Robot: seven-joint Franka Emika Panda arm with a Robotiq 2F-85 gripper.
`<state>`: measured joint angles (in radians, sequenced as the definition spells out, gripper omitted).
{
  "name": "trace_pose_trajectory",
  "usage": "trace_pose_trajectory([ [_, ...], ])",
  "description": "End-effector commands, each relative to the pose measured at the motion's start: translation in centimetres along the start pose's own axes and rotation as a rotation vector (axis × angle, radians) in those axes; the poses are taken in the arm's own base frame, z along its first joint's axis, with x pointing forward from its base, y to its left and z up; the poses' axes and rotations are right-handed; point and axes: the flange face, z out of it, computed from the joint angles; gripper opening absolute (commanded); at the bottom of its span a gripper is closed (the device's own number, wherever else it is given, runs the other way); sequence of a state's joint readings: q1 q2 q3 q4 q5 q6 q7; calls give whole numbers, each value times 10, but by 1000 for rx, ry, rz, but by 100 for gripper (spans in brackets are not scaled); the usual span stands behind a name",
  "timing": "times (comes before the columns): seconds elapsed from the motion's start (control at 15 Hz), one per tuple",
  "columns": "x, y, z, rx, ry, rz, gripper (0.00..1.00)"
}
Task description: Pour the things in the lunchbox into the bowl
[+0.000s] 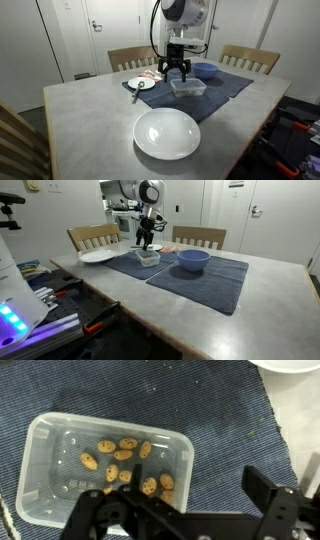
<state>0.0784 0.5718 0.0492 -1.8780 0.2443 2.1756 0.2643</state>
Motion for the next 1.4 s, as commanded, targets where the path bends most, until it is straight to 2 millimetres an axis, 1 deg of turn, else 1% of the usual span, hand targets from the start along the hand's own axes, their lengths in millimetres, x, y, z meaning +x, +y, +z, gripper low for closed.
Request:
trace_pose_trajectory([
  [0.0,14,-14,-1,-33,20,13,100],
  [0.2,23,-17,1,-32,22,19,100],
  [0.47,40,-17,10,-7,28,31,100],
  [0.67,50,-20,14,8,28,31,100],
  [0.87,55,-26,17,17,22,32,100],
  [1.0,57,-26,18,26,20,41,100],
  [1.07,58,-25,19,31,20,46,94],
  [1.13,58,-24,19,36,20,50,74],
  [1.33,59,-20,18,47,17,62,52],
])
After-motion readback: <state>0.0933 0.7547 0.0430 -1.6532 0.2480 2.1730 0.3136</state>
